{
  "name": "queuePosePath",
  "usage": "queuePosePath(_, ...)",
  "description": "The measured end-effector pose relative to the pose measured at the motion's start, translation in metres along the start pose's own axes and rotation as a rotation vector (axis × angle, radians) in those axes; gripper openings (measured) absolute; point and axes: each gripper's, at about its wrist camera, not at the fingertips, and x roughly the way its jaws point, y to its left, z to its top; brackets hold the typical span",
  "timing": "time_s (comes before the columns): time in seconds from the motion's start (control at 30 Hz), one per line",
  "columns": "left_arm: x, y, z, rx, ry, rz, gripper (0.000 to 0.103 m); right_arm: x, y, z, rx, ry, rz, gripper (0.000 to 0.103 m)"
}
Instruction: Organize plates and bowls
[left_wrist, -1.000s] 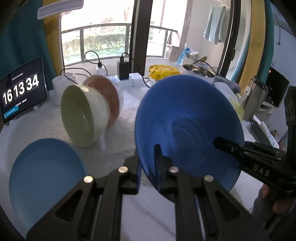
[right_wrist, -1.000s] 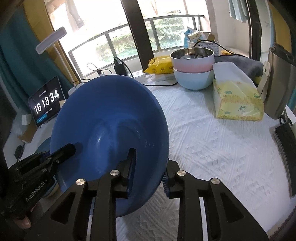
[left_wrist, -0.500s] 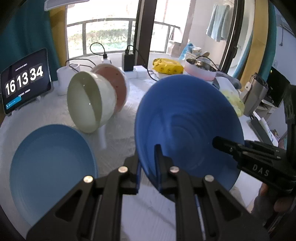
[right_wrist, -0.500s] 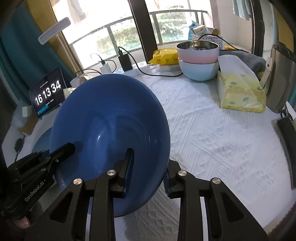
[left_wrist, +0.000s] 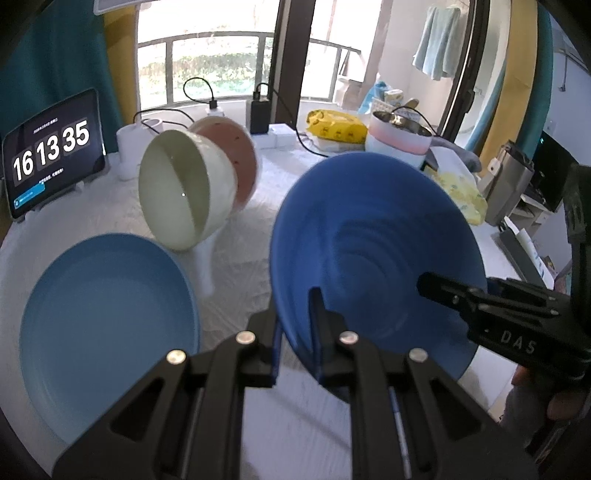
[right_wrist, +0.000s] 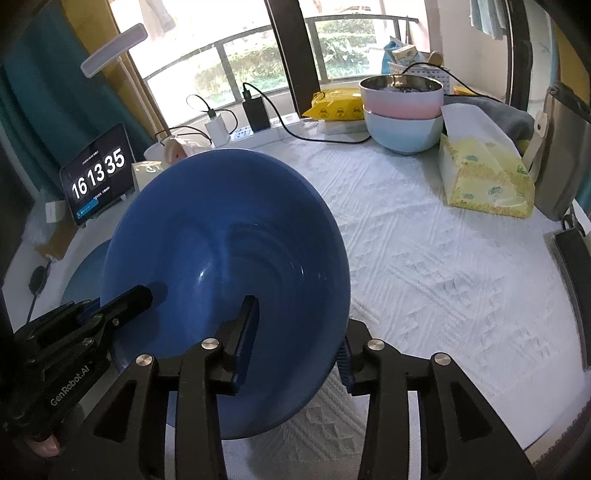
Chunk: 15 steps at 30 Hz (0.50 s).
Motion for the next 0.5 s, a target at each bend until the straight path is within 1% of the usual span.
queuePosePath(0.23, 0.0002, 0.0032, 0.001, -0.004, -0.001, 0.003, 0.015, 0.0017, 0.0029, 0.0007, -0.006, 0.005, 0.002, 0.041)
queuePosePath(0.5, -0.0014, 0.0056, 0.0014, -0.004, -0.006, 0.007, 0.015, -0.0018, 0.0018, 0.005, -0.007, -0.012, -0.006, 0.042)
